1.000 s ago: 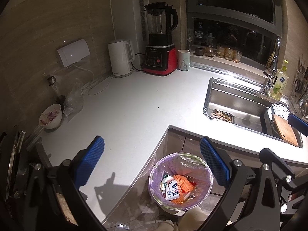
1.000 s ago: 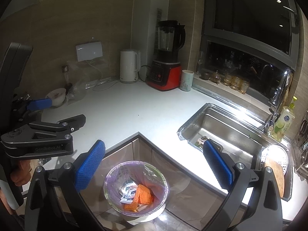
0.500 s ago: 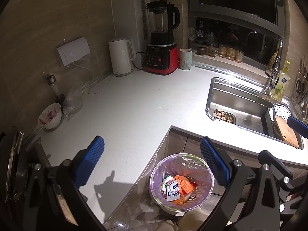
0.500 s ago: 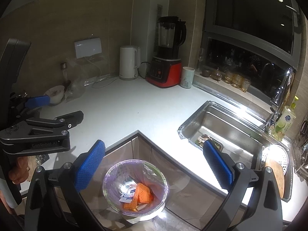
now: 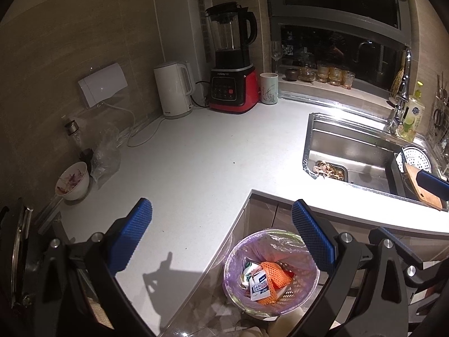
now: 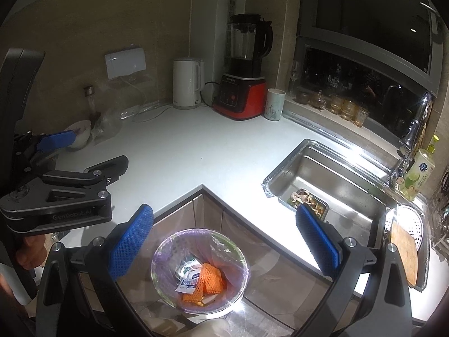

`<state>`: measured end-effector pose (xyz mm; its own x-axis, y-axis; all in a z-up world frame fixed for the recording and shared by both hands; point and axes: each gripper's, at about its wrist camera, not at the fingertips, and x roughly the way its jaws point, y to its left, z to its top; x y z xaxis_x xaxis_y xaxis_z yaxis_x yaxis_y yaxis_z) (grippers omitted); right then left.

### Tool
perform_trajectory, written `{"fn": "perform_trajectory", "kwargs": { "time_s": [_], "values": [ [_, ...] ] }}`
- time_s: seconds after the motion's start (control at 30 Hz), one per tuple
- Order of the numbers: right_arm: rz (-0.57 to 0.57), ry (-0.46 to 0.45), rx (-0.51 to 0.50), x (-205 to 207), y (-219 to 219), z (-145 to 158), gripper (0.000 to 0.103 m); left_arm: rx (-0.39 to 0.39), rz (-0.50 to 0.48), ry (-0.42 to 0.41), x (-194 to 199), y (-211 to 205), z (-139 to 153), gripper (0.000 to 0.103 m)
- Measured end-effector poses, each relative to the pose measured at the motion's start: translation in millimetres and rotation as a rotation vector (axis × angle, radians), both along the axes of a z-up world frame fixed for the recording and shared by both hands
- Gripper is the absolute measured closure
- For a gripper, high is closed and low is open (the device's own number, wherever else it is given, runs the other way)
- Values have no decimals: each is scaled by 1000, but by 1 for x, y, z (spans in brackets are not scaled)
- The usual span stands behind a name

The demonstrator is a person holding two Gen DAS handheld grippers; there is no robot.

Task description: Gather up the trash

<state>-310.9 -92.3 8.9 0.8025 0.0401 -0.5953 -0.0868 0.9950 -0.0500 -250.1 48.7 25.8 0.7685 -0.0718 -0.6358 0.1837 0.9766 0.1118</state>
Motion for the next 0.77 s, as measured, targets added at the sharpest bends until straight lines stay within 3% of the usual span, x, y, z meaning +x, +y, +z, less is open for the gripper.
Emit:
{"fn": "perform_trajectory", "kwargs": {
  "time_s": [0.23, 0.5, 0.77],
  "values": [
    [-10, 27, 8, 12, 1, -5, 2, -20, 28, 7, 15, 6, -5, 8],
    [-23, 36, 17, 18, 1, -6, 2, -42, -46, 70, 28, 5, -11, 8],
    [-41, 40, 16, 23, 0, -7, 2, -40, -44, 89, 36, 3, -16, 8]
  ]
}}
